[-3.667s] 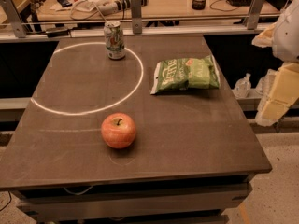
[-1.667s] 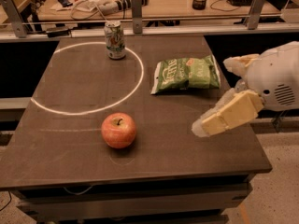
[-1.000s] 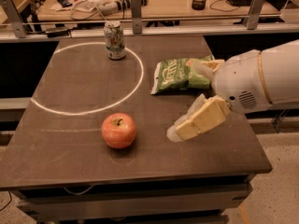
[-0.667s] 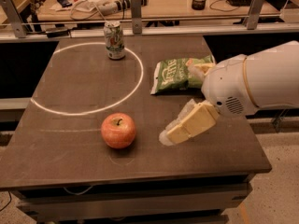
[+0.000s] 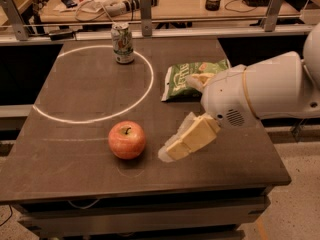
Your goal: Move apple near 7up can
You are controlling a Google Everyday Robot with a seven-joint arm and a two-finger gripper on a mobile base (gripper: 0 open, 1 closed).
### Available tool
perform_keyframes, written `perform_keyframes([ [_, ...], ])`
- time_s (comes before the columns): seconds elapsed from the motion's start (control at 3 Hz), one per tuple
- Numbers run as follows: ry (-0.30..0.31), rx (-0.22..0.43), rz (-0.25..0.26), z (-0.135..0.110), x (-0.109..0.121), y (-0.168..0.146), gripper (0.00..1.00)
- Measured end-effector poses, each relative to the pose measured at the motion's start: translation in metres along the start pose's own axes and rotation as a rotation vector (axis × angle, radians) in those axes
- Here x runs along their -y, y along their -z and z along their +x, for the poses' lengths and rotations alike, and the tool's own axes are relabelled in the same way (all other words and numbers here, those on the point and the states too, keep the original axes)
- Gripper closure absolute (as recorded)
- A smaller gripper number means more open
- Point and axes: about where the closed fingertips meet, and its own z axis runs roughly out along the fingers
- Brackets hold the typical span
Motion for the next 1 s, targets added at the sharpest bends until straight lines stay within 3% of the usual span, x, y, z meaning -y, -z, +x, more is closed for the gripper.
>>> perform_keyframes([
  [0.33, 0.055, 0.019, -0.068, -0.002, -0.015, -0.028, 0.00],
  [1.0, 0.103, 0.028, -0.136, 0.000, -0.033, -0.070, 0.00],
])
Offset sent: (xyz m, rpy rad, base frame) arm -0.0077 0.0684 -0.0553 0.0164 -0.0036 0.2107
